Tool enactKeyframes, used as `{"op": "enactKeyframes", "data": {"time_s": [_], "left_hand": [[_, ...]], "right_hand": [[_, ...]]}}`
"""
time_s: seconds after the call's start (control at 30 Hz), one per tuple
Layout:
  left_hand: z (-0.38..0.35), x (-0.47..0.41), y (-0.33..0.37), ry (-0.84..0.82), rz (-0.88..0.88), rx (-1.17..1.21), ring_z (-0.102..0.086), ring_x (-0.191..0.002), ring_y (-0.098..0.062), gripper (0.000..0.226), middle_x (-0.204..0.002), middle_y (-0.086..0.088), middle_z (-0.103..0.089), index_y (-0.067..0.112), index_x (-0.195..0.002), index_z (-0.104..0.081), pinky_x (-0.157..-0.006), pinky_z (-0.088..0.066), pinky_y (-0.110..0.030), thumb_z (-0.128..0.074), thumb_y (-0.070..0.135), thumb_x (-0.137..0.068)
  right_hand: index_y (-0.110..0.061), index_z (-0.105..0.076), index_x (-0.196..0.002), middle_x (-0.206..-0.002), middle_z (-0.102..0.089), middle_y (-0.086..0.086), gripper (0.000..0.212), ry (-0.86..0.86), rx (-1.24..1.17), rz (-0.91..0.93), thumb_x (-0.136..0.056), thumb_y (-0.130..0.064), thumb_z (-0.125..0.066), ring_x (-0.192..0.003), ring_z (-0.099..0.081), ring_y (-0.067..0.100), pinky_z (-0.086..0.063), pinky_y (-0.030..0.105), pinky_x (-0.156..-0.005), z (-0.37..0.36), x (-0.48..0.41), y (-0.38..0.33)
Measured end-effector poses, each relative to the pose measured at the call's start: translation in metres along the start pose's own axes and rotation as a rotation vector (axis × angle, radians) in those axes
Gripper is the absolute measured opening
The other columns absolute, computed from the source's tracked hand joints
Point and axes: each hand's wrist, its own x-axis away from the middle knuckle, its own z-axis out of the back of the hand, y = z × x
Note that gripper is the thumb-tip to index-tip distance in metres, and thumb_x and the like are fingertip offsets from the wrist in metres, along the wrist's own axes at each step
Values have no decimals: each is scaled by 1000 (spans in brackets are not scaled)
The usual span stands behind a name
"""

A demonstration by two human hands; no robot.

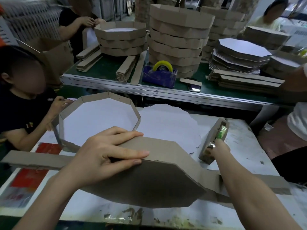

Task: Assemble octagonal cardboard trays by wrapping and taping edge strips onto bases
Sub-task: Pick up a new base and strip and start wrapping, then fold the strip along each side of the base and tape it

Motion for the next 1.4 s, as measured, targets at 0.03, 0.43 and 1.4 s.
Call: {"op": "enactKeyframes", "data": {"time_s": [0.03, 0.43, 1.4], "left_hand": [[0, -1, 0, 1, 3, 5, -59, -111, -17, 26, -131, 9, -61, 39, -112, -71, -79, -54, -40, -61, 45, -89], [-1, -4, -3, -21, 21, 31, -60, -111, -18, 28, -129, 7, -63, 38, -112, -71, -80, -54, -41, -60, 46, -87], [0, -4, 1, -24, 58, 28, -58, -109, -11, 30, -128, 12, -62, 41, -110, -71, -79, -54, -39, -56, 51, -86]], "right_hand": [[-5, -51, -102, -87, -53, 9, 16, 15, -48, -5, -89, -12, -56, -87, -54, 27, -53, 38, -89, -1, 2, 2], [-13, -58, -76, -74, -59, 2, 16, -5, -387, 62, -89, -22, -57, -66, -58, 15, -56, 28, -64, 14, 9, 42], [-7, -60, -89, -99, -62, 7, 11, -356, -119, 180, -97, -13, -63, -92, -61, 15, -51, 33, -90, 47, -17, 40]]}}
